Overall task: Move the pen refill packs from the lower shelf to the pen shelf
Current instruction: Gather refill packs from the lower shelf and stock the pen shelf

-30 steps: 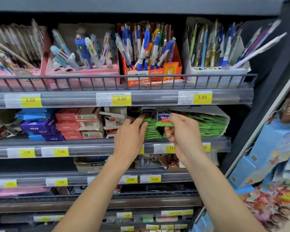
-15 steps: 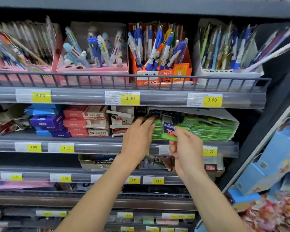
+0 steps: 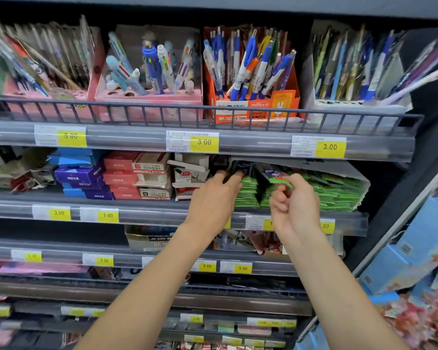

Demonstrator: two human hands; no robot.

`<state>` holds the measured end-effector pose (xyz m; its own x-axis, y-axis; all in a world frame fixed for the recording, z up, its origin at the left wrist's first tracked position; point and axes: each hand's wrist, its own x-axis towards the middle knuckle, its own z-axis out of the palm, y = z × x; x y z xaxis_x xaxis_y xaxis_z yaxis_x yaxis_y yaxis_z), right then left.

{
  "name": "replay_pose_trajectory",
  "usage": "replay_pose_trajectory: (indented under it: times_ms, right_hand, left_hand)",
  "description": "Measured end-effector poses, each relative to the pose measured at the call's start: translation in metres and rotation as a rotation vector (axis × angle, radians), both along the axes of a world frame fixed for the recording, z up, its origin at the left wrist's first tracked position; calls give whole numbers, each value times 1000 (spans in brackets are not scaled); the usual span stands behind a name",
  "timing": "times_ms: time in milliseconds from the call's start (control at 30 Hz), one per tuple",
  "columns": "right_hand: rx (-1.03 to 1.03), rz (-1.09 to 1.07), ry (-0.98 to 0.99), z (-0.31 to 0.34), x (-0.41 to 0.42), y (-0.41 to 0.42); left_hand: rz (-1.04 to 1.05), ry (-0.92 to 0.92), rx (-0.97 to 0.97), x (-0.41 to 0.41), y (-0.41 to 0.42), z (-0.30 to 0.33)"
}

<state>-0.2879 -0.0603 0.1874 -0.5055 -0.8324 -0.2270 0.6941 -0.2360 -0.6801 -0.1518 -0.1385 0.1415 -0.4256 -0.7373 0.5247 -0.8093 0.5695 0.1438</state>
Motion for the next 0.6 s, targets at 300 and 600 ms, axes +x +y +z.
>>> replay_pose_trajectory:
  times_ms: [300,600]
  right_hand:
    - [-41,30,37,-9,11,-9]
    - [147,36,581,-6,19,-14]
  left_hand:
    - [-28,32,-28,-2,6,1]
    - [-90,211,87,-6,3,2]
